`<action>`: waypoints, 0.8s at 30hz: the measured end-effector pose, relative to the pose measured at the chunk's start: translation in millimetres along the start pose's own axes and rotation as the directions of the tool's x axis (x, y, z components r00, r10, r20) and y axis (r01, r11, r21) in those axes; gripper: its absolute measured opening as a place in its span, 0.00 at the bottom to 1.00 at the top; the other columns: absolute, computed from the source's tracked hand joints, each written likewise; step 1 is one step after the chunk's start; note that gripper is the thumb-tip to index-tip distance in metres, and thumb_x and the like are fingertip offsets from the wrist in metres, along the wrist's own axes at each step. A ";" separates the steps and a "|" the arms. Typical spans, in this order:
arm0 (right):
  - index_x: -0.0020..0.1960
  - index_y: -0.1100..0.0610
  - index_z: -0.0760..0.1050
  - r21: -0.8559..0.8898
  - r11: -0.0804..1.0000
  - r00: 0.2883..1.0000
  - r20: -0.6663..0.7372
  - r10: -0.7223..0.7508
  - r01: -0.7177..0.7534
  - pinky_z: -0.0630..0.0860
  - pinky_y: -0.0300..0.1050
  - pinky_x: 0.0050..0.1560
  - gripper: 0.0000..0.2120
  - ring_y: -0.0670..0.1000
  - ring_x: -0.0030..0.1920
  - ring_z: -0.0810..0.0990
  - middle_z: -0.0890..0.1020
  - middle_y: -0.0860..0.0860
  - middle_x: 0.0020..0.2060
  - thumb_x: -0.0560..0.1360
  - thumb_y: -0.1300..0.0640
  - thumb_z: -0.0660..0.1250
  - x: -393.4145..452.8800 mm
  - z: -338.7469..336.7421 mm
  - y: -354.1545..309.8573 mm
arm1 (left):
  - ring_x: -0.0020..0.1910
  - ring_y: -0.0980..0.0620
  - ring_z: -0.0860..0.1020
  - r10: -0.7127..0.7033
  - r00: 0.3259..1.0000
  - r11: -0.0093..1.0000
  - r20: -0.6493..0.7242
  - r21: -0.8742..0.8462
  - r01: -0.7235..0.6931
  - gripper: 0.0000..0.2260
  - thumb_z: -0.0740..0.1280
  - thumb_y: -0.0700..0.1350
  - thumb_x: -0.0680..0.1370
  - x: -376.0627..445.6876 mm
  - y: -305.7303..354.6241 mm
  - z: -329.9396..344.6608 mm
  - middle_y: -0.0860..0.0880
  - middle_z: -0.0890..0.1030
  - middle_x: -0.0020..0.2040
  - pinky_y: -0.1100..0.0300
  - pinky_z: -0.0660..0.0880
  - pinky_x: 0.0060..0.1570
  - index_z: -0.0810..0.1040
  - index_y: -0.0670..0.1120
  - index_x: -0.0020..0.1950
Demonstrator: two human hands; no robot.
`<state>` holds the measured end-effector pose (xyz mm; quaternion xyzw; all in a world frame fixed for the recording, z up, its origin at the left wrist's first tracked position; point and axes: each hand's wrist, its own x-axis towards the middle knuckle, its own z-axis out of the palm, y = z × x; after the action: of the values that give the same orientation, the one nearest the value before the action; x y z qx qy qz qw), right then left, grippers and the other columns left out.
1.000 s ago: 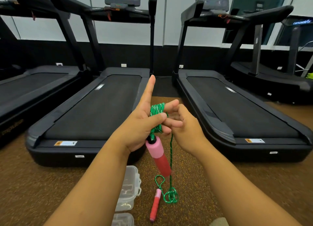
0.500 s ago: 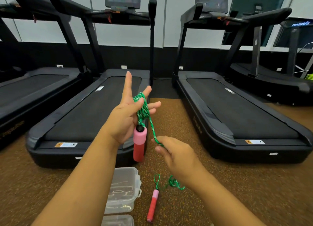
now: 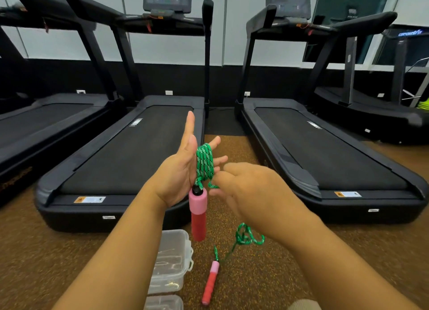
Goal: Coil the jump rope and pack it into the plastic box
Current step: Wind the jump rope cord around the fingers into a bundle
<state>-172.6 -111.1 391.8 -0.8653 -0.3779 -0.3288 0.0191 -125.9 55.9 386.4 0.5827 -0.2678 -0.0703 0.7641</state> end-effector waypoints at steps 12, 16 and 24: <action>0.46 0.50 0.80 0.199 0.968 0.983 -0.069 0.168 -0.152 0.67 0.43 0.34 0.06 0.47 0.35 0.71 0.70 0.43 0.34 0.72 0.49 0.71 26.6 -11.4 51.3 | 0.45 0.43 0.82 -0.078 0.993 0.993 0.094 0.094 0.069 0.24 0.49 0.60 0.80 -8.8 -0.8 16.4 0.47 0.71 0.68 0.55 0.79 0.47 0.46 0.71 0.74; 0.47 0.50 0.81 0.398 0.879 0.956 -0.017 0.293 -0.262 0.76 0.52 0.42 0.03 0.47 0.40 0.76 0.78 0.46 0.38 0.74 0.53 0.69 24.1 0.2 63.7 | 0.41 0.41 0.83 -0.056 0.985 0.998 0.165 0.047 0.049 0.24 0.50 0.60 0.79 -9.9 3.2 17.2 0.41 0.76 0.66 0.55 0.79 0.42 0.48 0.72 0.74; 0.52 0.50 0.81 0.658 0.665 0.915 0.096 0.391 -0.353 0.76 0.48 0.52 0.10 0.43 0.48 0.79 0.83 0.45 0.46 0.78 0.61 0.63 10.7 28.2 68.3 | 0.36 0.45 0.84 -0.013 0.973 1.000 0.230 0.004 0.012 0.39 0.61 0.36 0.77 -8.2 8.4 14.3 0.37 0.78 0.63 0.61 0.79 0.34 0.48 0.71 0.74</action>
<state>-106.1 -145.0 390.7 -0.8506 -0.2844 -0.1852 0.4017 -141.6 49.7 394.0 0.5733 -0.3508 -0.1418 0.7267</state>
